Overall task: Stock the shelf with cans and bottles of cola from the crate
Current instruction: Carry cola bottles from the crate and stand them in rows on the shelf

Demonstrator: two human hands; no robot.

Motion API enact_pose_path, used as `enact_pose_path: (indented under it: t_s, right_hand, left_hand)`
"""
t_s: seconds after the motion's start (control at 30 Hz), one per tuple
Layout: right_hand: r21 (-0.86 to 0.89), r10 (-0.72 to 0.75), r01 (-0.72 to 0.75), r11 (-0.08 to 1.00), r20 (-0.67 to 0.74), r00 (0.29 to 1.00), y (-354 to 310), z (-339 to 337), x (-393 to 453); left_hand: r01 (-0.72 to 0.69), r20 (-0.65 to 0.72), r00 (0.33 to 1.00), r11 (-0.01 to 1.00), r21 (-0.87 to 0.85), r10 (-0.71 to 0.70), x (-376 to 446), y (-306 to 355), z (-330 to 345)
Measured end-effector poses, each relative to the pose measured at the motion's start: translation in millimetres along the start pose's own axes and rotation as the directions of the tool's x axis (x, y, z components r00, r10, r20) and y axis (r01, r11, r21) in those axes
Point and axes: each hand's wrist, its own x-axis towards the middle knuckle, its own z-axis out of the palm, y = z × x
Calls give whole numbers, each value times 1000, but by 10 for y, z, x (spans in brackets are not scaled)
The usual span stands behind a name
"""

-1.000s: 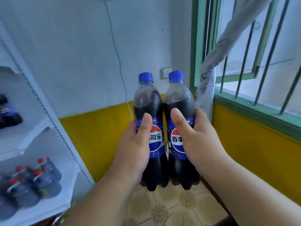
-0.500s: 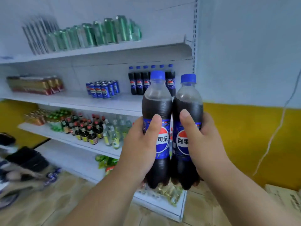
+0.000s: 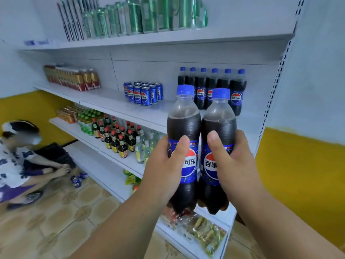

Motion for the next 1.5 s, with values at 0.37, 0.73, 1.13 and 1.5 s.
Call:
enact_pose_path:
  t_s: [0.37,0.73,1.13,1.5]
  right_hand:
    - [6,-35,35,999,67,997,433,299,1491]
    - [-16,-91,90,996,-127,988,673,1184,2623]
    - [-34,-22,8,999,-419,908,1157,2112,3639]
    - [-209,-95,-8,978,-478,873,1583,2423,4257]
  left_hand:
    - [-7,-186,982,997,78,21,1430,-232,312]
    - [-122,-117,985,991,47,127,2957,-611,-2]
    - [-134,143,981,991,-16,135,4609,-1052,-340]
    - [-187,157,969,981,-53,193,5448,-1537,-290]
